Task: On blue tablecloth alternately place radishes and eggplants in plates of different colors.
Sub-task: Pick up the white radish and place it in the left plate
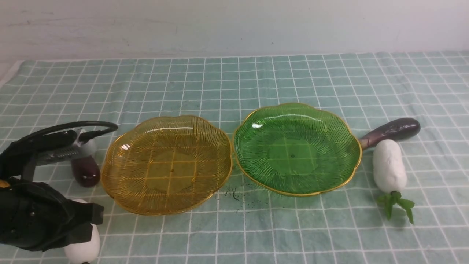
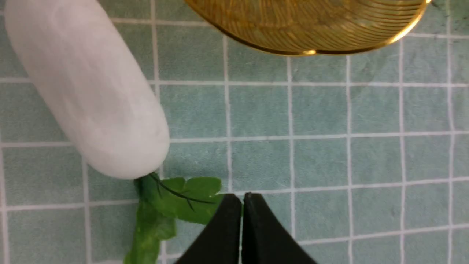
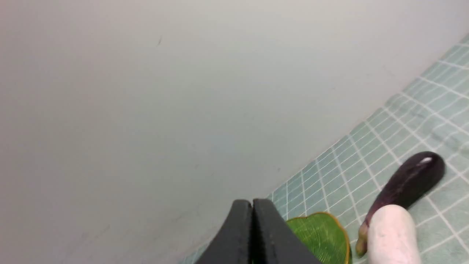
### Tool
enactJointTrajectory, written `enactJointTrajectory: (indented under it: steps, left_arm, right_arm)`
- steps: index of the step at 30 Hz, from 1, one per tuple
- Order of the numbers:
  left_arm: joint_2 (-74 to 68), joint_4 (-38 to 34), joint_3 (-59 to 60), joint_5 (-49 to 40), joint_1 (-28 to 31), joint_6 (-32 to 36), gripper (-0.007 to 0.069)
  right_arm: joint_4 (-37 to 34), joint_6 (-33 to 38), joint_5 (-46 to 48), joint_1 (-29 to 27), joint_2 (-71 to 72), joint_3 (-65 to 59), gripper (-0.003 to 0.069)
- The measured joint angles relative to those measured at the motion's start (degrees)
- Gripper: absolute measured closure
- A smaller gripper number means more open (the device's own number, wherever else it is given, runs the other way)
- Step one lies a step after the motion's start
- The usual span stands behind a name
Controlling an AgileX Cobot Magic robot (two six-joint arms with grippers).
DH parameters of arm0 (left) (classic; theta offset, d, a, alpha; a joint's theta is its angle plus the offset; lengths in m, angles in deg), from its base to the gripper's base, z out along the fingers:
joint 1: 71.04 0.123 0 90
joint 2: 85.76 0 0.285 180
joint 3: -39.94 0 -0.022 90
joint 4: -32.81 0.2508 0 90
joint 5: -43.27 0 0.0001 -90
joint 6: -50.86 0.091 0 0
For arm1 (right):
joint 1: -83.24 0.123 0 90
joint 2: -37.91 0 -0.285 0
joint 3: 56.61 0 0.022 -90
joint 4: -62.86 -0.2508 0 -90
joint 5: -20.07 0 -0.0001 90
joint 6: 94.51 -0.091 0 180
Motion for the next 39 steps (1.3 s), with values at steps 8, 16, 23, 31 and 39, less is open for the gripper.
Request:
enactJointTrajectory:
  steps: [8,16,23,31,39]
  left_arm:
    - [-0.7,11.21,-0.11,2.3,0.05,-10.0,0.0626]
    - [-3.05,16.56,-0.11,4.88,0.05,-11.72,0.0337]
    - [-11.45,17.89,-0.18,13.14,0.05,-17.89,-0.002]
    - [-23.95,21.78,-0.56,19.67,0.05,-23.73,-0.0057]
    - [-26.63,22.3,-1.16,14.51,0.05,-23.79,0.0178]
  right_arm:
    - [9.56,11.93,26.75,0.83,-26.04,26.52,0.0673]
    - [4.72,21.46,30.96,0.83,-41.48,32.22,0.0673]
    - [-6.32,32.37,31.04,0.83,-45.24,32.22,0.0673]
    - [-13.85,40.25,29.82,0.83,-45.81,32.28,0.0673]
    - [-9.57,36.86,28.44,0.63,-48.78,33.09,0.0673]
